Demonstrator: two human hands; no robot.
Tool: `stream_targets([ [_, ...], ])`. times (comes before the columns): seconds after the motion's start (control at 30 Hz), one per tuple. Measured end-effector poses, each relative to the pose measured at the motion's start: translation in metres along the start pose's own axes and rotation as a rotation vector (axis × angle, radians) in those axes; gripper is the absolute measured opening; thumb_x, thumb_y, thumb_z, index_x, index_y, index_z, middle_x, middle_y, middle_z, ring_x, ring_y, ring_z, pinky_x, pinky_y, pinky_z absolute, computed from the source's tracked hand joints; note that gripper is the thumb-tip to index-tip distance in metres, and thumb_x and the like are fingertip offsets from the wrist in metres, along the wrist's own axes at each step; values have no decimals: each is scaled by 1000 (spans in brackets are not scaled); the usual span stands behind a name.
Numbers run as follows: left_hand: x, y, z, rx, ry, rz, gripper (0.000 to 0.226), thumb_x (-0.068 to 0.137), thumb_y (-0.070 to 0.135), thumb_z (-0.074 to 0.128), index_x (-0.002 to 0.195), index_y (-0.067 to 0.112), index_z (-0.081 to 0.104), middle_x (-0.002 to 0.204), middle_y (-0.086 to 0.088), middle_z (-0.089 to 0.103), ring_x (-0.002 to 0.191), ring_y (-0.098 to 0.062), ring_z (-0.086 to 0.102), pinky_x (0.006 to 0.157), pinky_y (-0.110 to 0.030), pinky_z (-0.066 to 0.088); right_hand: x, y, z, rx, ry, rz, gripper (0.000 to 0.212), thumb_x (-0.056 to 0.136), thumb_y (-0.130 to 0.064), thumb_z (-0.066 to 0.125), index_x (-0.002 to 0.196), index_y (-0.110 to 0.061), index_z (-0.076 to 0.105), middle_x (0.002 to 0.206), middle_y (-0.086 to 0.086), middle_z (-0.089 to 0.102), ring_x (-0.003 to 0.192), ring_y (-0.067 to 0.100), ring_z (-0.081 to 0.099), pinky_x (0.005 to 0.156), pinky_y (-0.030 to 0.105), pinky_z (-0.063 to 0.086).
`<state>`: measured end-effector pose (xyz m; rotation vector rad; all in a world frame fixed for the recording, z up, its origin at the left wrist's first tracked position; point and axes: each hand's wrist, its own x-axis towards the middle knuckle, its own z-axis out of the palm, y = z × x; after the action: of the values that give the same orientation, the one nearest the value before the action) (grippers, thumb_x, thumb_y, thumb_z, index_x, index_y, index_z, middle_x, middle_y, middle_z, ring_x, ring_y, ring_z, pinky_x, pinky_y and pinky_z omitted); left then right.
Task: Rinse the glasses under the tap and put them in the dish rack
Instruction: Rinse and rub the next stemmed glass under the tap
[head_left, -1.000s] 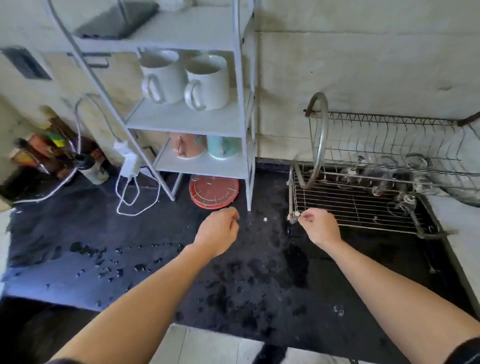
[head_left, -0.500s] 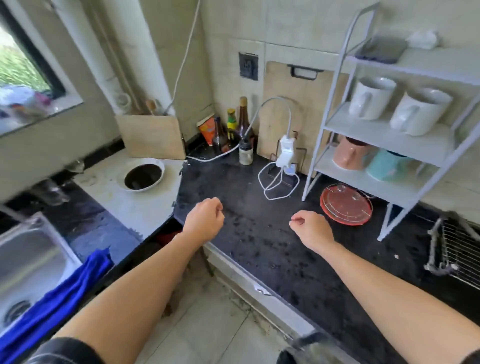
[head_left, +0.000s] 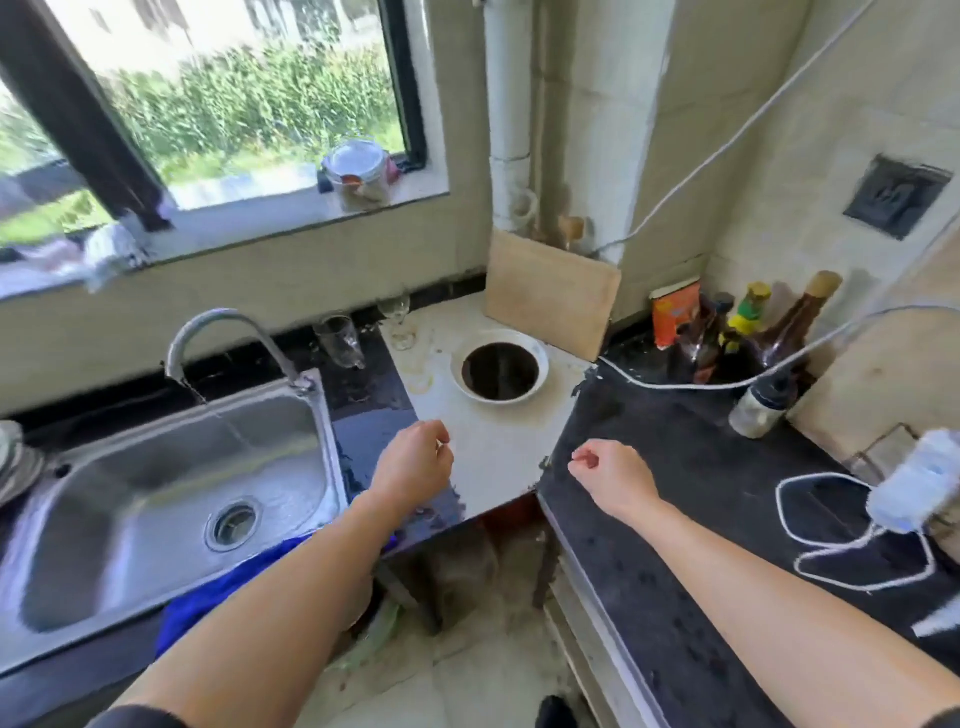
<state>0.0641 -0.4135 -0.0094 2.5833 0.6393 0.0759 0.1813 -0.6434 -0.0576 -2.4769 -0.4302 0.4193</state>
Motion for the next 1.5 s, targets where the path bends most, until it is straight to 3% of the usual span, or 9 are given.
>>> stream_targets([
  [0.1, 22, -37, -14, -3, 59, -103, 17, 87, 13, 48, 91, 6, 63, 92, -14, 66, 89, -35, 60, 74, -41, 47, 52, -45, 21, -14, -88, -77, 16, 90, -29, 59, 94, -19, 71, 91, -1, 69, 85, 21, 63, 74, 36, 54],
  [0.23, 35, -80, -29, -23, 58, -221, 17, 88, 15, 46, 91, 9, 62, 92, -8, 65, 85, -28, 59, 71, -36, 47, 96, -101, 50, -31, -180, -165, 13, 89, -32, 57, 84, -23, 65, 86, -2, 68, 80, 19, 61, 69, 36, 53],
  [0.5, 79, -179, -50, -110, 76, -331, 17, 87, 16, 48, 96, 12, 62, 94, -4, 66, 91, -26, 60, 76, -35, 49, 172, -206, 116, -65, -230, -189, 23, 88, -30, 60, 106, -19, 69, 100, 1, 71, 93, 24, 64, 83, 36, 54],
  [0.7, 114, -230, -56, -123, 46, -356, 20, 89, 18, 46, 97, 14, 63, 96, -2, 68, 91, -23, 60, 72, -32, 44, 237, -263, 141, -15, -138, -54, 42, 88, -28, 66, 127, -15, 59, 104, 1, 65, 100, 26, 61, 88, 37, 51],
  [0.87, 137, -252, -50, -173, 7, -390, 20, 88, 19, 46, 96, 16, 64, 95, -3, 70, 90, -24, 61, 77, -34, 49, 300, -290, 149, 57, -37, 53, 74, 82, -36, 75, 142, -12, 41, 130, 10, 58, 118, 31, 55, 94, 39, 46],
  [0.97, 145, -258, -42, -200, -8, -434, 21, 90, 18, 46, 100, 14, 64, 97, -5, 69, 91, -25, 61, 77, -33, 49, 337, -298, 159, 102, -11, 88, 91, 76, -40, 78, 148, -15, 28, 143, 12, 46, 128, 34, 46, 99, 47, 46],
  [1.03, 147, -260, -37, -224, -12, -468, 21, 90, 17, 46, 102, 13, 63, 98, -7, 69, 91, -24, 61, 76, -32, 48, 356, -302, 164, 114, -32, 76, 96, 75, -40, 80, 149, -17, 25, 147, 13, 43, 132, 33, 42, 104, 44, 41],
  [1.27, 160, -260, -27, -231, -10, -589, 20, 89, 16, 48, 99, 10, 64, 94, -10, 69, 91, -28, 61, 77, -35, 49, 382, -298, 156, 150, -52, -15, 77, 68, -49, 80, 132, -21, 48, 122, 2, 62, 110, 26, 59, 92, 37, 47],
  [1.5, 173, -247, -32, -293, 23, -667, 17, 90, 15, 50, 97, 9, 65, 88, -8, 68, 83, -25, 60, 66, -28, 40, 348, -321, 115, 274, 17, -187, 61, 63, -60, 74, 112, -28, 57, 93, -10, 66, 91, 14, 62, 82, 36, 50],
])
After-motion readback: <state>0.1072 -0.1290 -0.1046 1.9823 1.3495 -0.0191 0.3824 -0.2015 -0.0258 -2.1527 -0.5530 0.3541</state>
